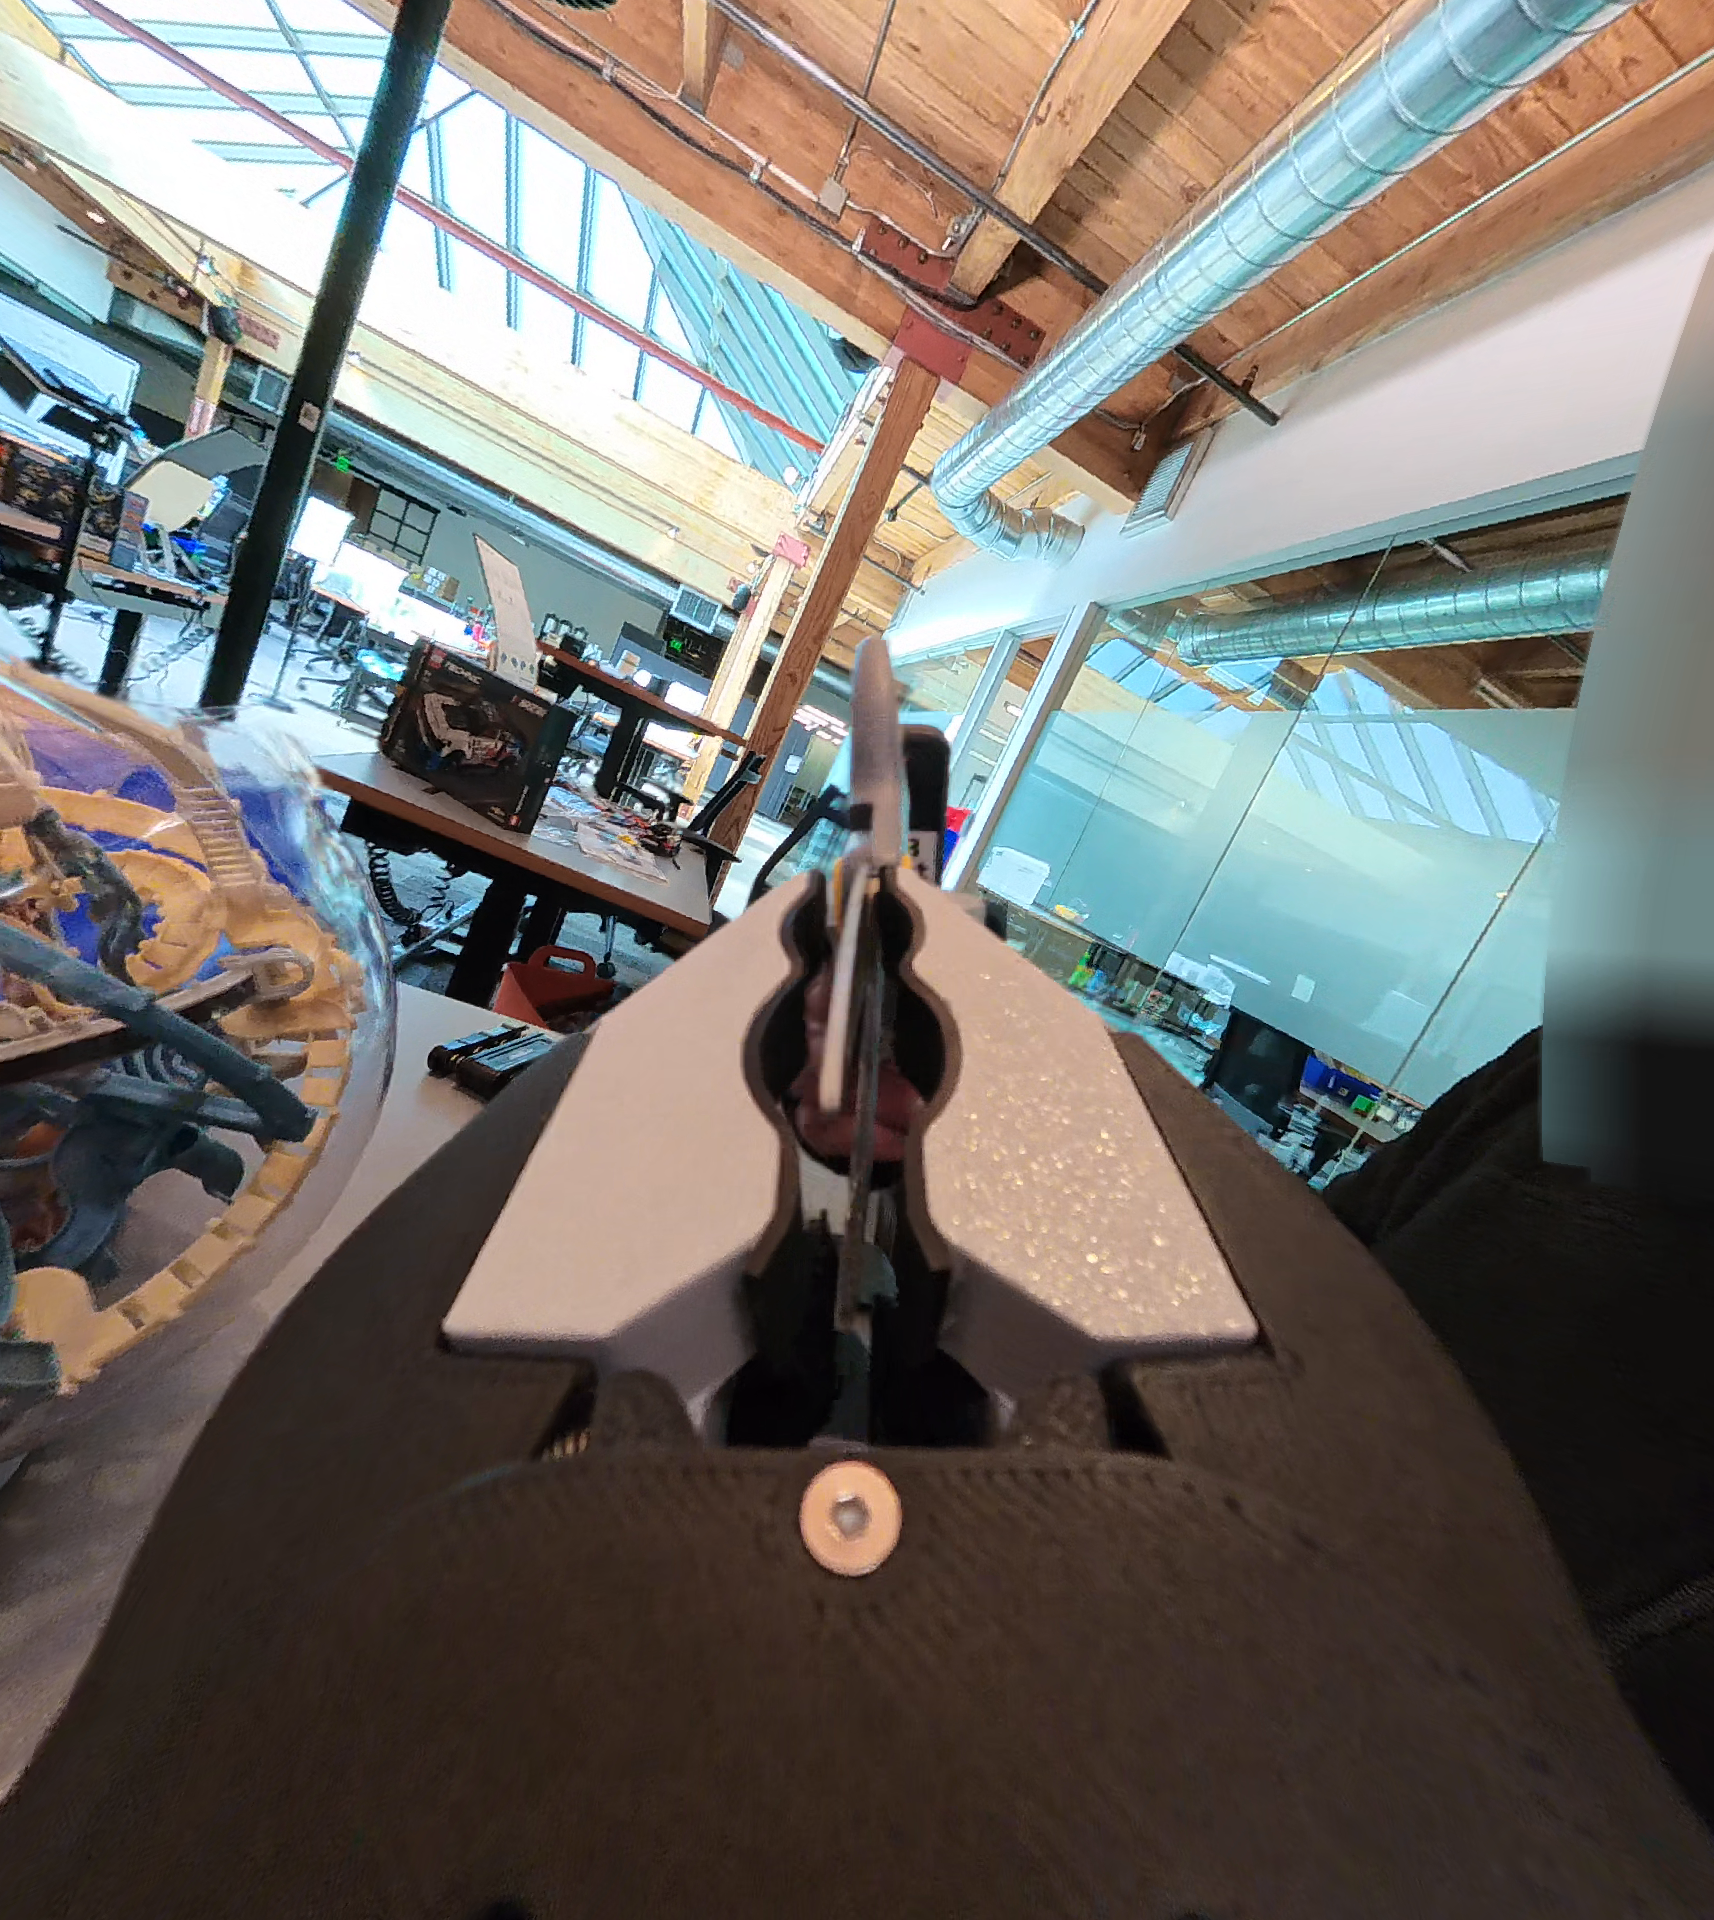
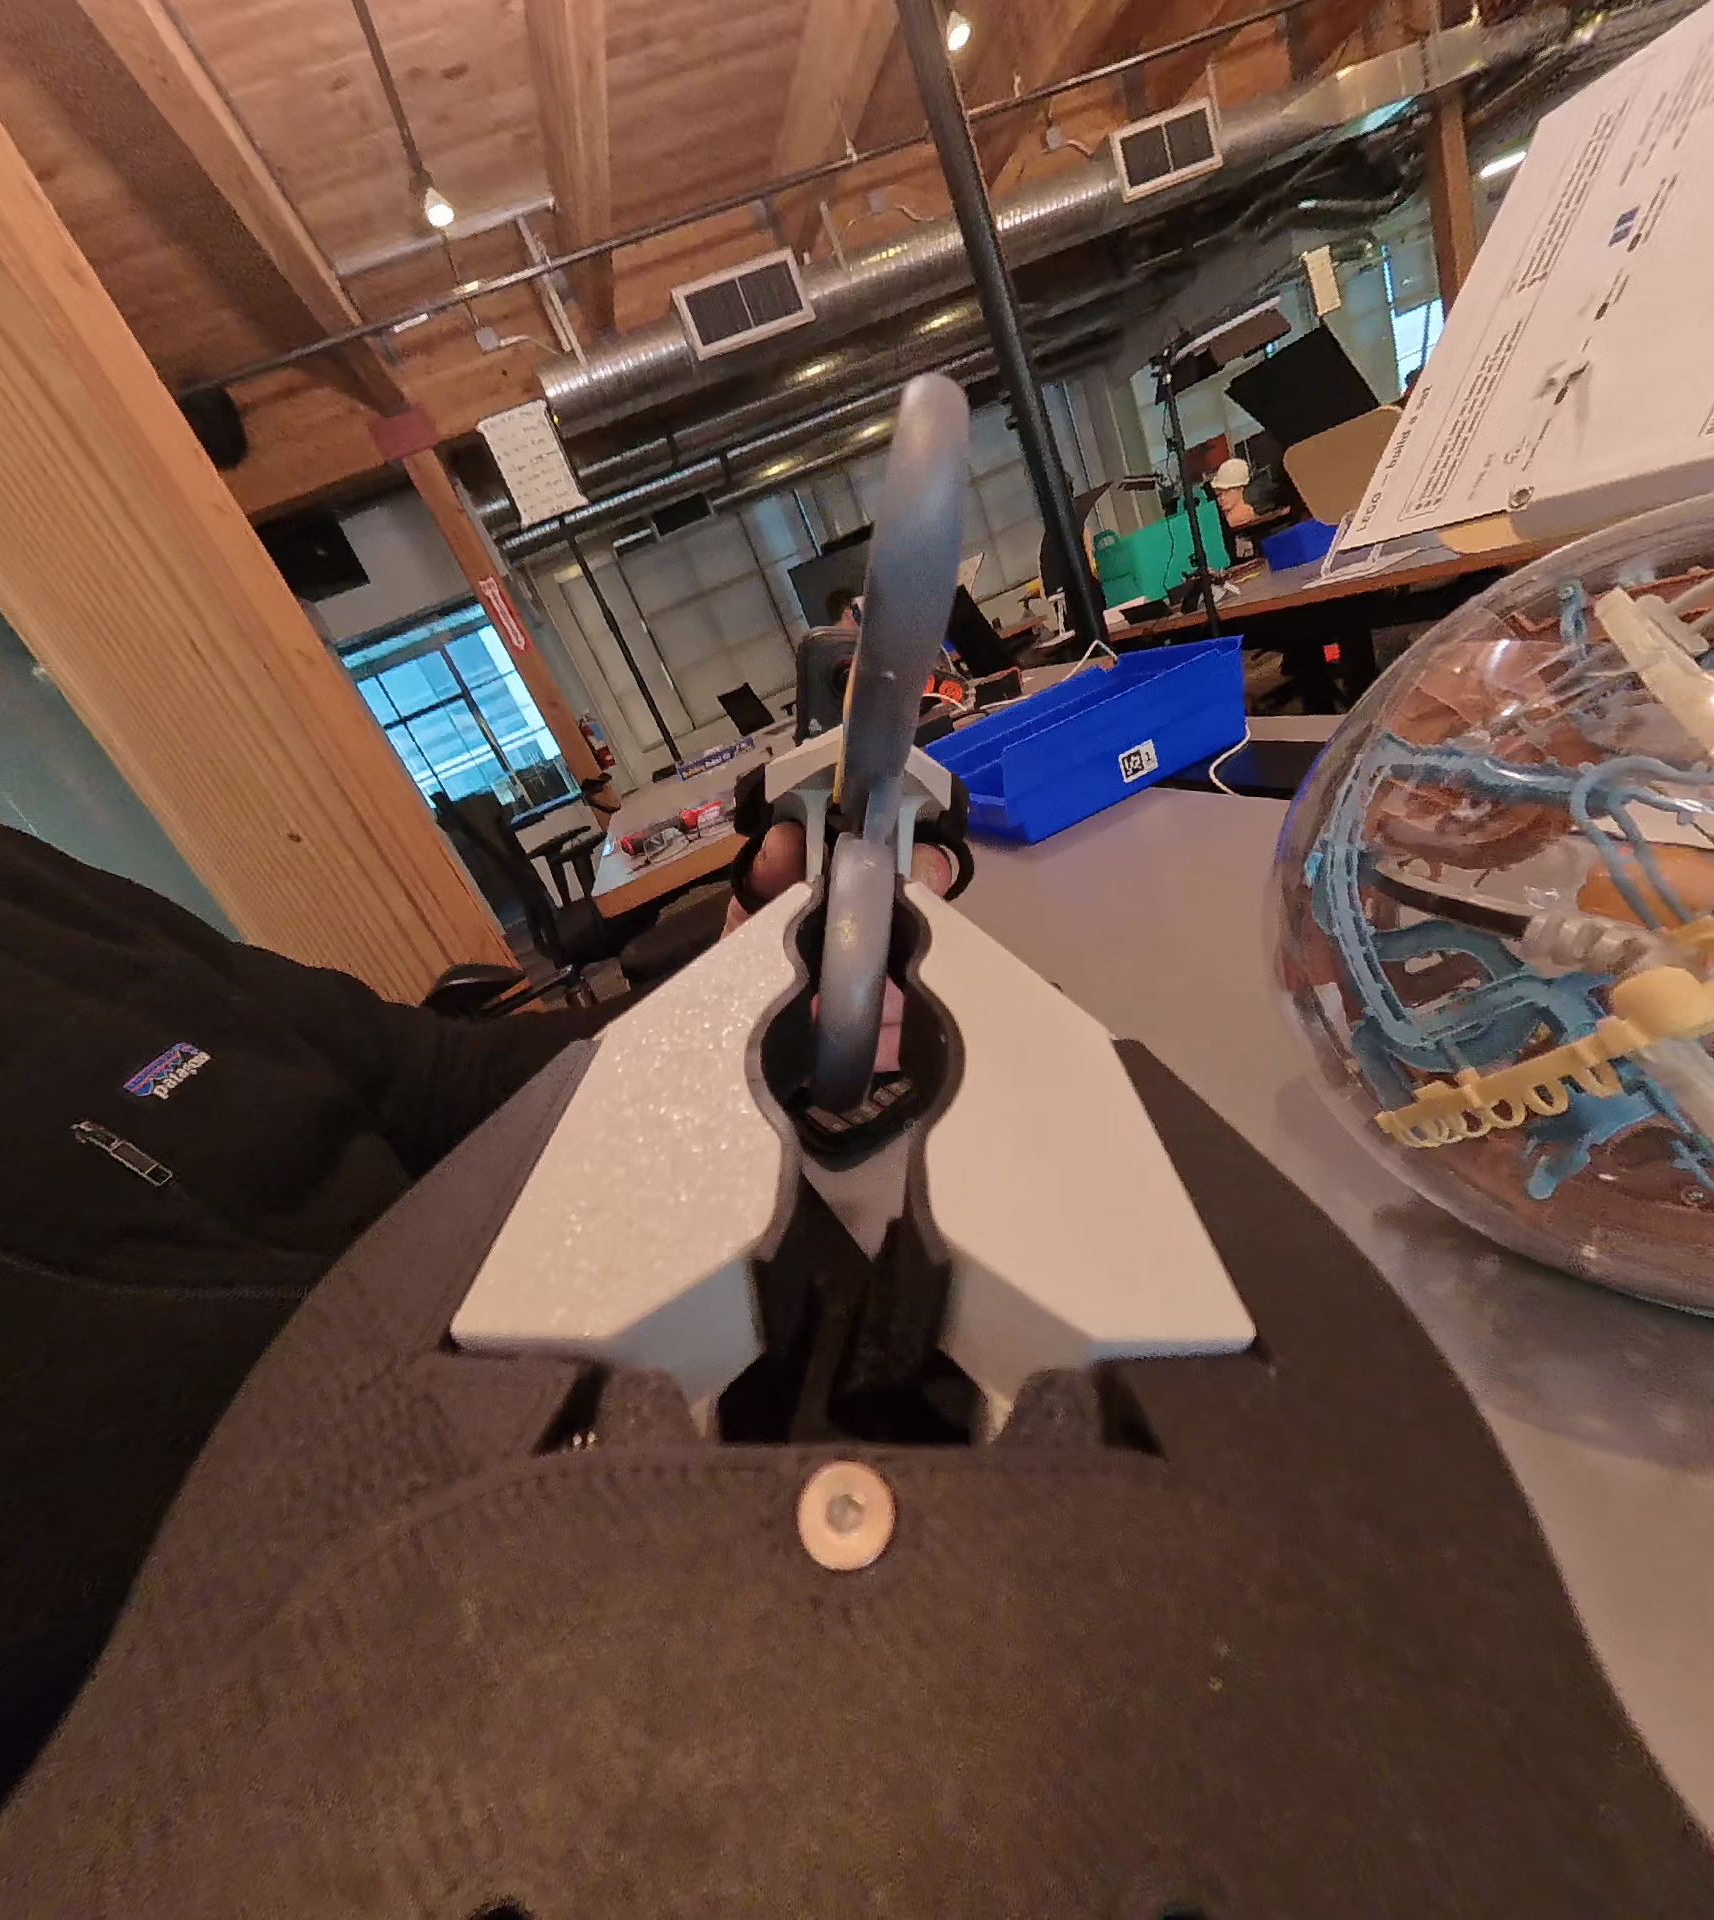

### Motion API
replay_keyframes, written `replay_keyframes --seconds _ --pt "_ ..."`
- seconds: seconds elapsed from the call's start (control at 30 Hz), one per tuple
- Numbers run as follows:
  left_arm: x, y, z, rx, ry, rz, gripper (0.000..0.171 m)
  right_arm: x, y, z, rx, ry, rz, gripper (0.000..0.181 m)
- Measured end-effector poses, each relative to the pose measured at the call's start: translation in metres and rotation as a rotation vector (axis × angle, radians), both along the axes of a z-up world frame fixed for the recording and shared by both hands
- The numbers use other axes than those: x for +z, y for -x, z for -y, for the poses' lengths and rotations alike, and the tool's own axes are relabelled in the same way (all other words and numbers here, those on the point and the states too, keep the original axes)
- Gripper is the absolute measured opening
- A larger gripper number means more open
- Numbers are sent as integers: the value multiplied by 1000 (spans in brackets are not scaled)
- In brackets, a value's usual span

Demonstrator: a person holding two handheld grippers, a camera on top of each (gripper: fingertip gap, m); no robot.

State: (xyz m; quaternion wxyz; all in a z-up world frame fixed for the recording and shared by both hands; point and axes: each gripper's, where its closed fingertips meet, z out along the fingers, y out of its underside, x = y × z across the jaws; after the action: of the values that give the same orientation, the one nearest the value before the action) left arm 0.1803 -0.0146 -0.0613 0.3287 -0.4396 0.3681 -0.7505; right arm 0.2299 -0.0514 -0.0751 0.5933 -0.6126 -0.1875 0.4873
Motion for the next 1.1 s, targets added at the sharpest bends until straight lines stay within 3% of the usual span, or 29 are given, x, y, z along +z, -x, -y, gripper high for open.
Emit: replay_keyframes --seconds 0.17,0.23,0.37,0.43,0.53,0.57,0.63,0.87,0.97,1.1 --pt "7 21 -37 204 -90 -107 57 24 -24 -1 -75 -11 115 0" --pt "16 28 -41 229 -162 -147 58 27 -35 -6 -121 21 214 0" --pt "20 0 -14 113 -305 -266 66 42 -33 -13 -102 18 272 0" --pt "21 -23 -10 115 -403 -303 63 50 -29 -19 -96 5 312 0" --pt "48 -54 -18 119 -429 -282 59 71 -26 -27 -95 -14 355 0" --pt "58 -62 -20 107 -440 -270 54 78 -26 -30 -103 -23 381 0" --pt "79 -72 -24 82 -449 -222 22 92 -28 -38 -134 -33 447 0" --pt "127 -91 -66 67 -437 -105 23 139 -48 -74 -221 -89 575 0" --pt "139 -89 -92 79 -368 -45 26 144 -57 -95 -259 -90 626 0" --pt "138 -89 -127 144 -310 -44 22 141 -62 -118 -275 -66 685 0"
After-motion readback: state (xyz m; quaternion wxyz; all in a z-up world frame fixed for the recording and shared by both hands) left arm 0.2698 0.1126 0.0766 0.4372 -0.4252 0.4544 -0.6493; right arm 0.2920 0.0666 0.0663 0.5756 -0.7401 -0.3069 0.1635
